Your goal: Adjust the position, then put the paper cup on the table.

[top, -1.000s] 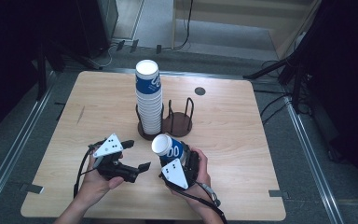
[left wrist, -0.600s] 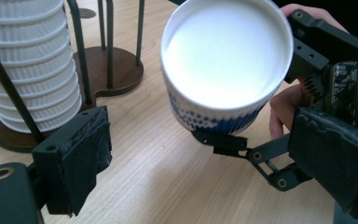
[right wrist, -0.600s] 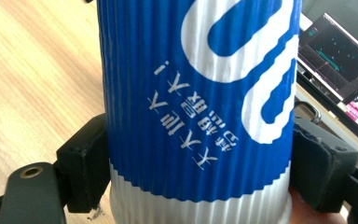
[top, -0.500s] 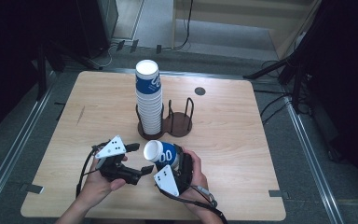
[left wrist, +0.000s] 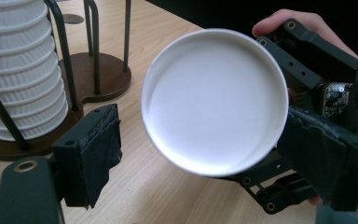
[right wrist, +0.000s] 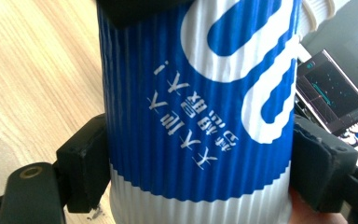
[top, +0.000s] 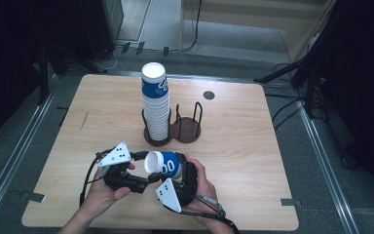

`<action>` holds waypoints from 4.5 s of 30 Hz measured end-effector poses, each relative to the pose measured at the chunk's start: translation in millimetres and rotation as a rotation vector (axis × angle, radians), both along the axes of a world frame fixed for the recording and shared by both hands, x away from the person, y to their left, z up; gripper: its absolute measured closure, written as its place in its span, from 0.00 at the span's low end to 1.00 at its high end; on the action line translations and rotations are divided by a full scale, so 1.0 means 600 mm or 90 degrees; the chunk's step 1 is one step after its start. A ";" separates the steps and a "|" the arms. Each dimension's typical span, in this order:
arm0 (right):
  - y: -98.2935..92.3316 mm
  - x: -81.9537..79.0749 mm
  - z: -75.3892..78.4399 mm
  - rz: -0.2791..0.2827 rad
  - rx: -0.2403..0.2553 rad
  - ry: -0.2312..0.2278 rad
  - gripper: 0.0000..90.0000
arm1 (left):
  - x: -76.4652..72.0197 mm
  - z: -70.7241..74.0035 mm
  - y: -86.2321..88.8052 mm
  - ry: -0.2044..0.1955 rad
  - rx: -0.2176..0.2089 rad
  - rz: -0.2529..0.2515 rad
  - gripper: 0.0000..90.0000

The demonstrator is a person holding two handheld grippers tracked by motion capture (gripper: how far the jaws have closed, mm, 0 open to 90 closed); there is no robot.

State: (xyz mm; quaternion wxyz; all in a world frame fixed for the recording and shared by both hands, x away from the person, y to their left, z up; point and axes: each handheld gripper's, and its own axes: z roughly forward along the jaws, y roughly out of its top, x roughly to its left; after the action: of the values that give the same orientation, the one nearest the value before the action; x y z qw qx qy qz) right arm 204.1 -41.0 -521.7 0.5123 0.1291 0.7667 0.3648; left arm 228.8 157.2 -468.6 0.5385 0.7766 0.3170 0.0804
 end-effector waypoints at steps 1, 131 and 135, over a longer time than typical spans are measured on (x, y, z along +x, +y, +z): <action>0.001 -0.001 0.000 0.002 0.001 0.003 0.20 | 0.000 0.000 -0.001 0.001 -0.001 -0.001 0.16; -0.072 0.018 0.097 -0.259 0.817 0.419 0.00 | -0.002 -0.027 0.019 -0.163 -0.141 0.180 0.32; -0.068 0.016 0.099 -0.257 0.871 0.449 0.00 | -0.003 -0.026 0.018 -0.173 -0.154 0.184 0.32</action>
State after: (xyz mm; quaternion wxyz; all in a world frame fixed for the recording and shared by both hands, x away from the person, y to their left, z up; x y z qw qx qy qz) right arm 213.9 -81.8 -462.4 0.1024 0.6594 0.4514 0.5924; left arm 226.9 167.8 -484.4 0.6482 0.6349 0.3569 0.2221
